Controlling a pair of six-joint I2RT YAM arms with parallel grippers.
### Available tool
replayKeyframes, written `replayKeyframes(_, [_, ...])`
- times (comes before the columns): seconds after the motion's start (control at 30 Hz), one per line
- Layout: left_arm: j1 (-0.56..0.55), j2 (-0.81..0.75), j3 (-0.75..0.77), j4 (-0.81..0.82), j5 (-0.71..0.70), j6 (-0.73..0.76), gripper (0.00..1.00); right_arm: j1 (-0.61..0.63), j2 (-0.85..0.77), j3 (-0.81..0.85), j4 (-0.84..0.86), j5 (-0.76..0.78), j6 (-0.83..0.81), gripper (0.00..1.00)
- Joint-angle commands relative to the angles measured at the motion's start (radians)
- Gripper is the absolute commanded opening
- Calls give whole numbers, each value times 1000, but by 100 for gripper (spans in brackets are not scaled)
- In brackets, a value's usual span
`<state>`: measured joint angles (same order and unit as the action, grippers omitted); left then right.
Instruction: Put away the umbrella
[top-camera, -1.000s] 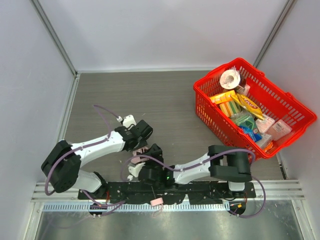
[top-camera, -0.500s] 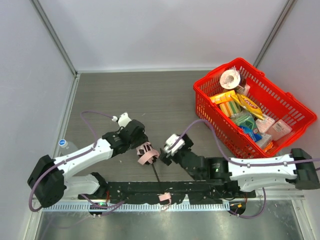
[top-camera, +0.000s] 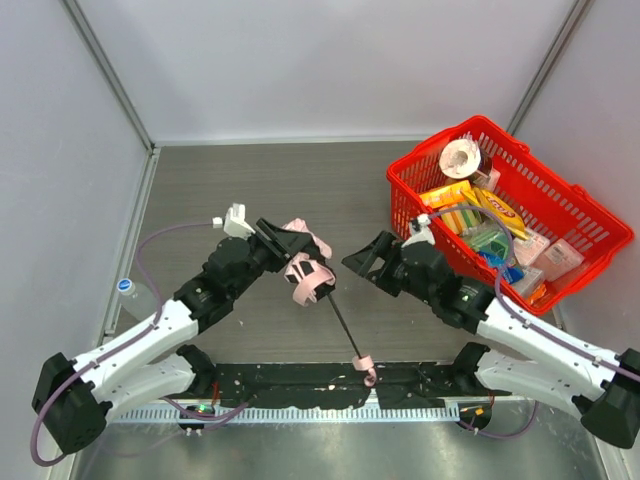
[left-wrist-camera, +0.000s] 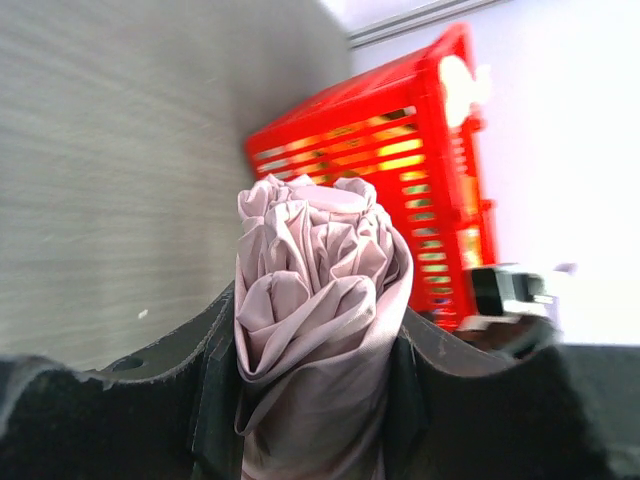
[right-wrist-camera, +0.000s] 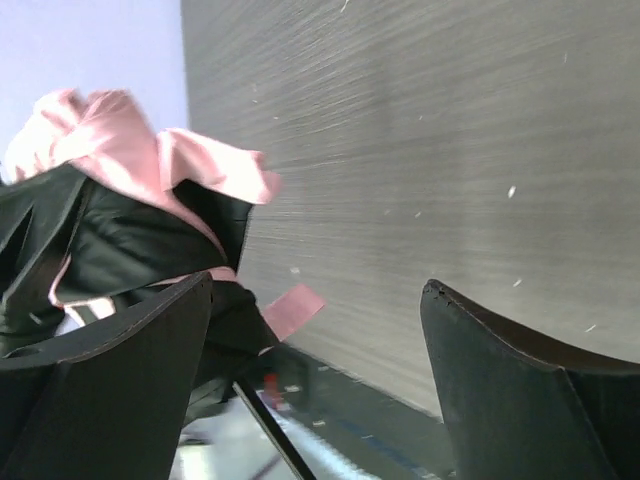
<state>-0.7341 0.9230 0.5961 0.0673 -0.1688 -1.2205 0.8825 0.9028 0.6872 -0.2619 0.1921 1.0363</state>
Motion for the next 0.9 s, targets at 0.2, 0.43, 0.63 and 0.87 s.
replayKeyframes(0.2, [33, 31, 44, 596, 124, -158, 0, -82, 66, -350, 702, -460, 899, 71])
replayKeyframes(0.43, [41, 91, 99, 692, 153, -189, 0, -73, 59, -296, 673, -467, 898, 78])
replayKeyframes(0.63, [45, 111, 128, 730, 149, -197, 0, -73, 47, -290, 684, -490, 949, 74])
replayKeyframes(0.87, [45, 161, 159, 796, 164, -240, 0, -74, 82, -252, 717, -490, 964, 62])
